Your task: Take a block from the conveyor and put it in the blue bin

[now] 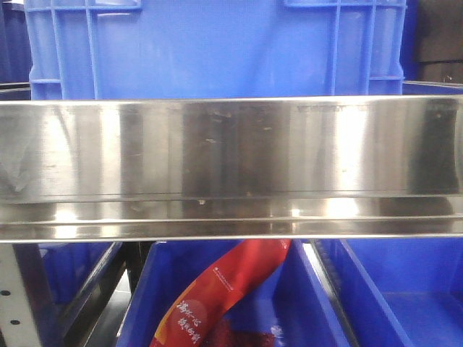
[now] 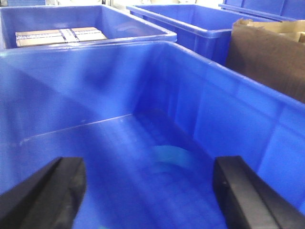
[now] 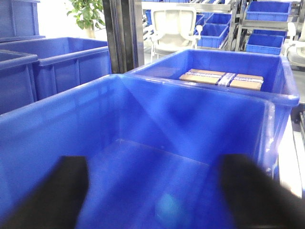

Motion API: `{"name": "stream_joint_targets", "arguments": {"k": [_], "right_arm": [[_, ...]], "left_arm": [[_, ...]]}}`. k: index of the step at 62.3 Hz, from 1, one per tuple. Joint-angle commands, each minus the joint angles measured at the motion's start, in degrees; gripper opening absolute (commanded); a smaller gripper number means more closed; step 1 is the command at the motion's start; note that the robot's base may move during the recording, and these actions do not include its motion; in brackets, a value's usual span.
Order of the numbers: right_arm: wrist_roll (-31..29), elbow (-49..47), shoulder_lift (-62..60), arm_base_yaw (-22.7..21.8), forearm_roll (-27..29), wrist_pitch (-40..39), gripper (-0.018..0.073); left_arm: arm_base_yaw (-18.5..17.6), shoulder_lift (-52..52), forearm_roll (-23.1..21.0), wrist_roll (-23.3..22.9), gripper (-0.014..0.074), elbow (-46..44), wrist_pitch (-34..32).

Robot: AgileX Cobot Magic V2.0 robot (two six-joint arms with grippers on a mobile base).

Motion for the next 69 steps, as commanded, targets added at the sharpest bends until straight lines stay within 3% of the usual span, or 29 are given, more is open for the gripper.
{"name": "stream_joint_targets", "arguments": {"k": [1,9,13,30,42,58,69], "right_arm": [[0.0,-0.6,-2.2,0.0,0.3,-0.7,0.0225],[0.0,-0.6,-2.5,-1.2,0.3,-2.2,-0.0107],[0.0,-0.6,-2.7,-2.3,0.3,-2.8,-0.0166],[0.0,1.1,-11.6,-7.8,0.3,2.2,-0.0162],[0.0,12.5,-20.6,-10.6,0.3,-3.5,-0.0162],[0.0,31.8,-34.1,-10.6,0.3,-5.5,-0.0162],[0.0,39.3,-44.0,-10.6,0.3,-3.1,-0.0162]], "left_arm": [[-0.4,-2.9,-0.3,0.0,0.0318,-0.6,0.5],[0.0,-5.0,2.5,0.0,0.003,-0.6,0.7],[0.7,-5.6,4.8,0.0,-0.0115,-0.6,0.5],[8.0,-13.4,3.3,-0.1,-0.0111,0.3,9.3],[12.4,-22.1,2.5,-0.1,-0.0111,8.9,7.1],[13.5,-37.3,2.3,-0.1,-0.0111,26.7,2.0],[13.5,-47.9,2.3,-0.1,-0.0111,36.2,1.7]]}}
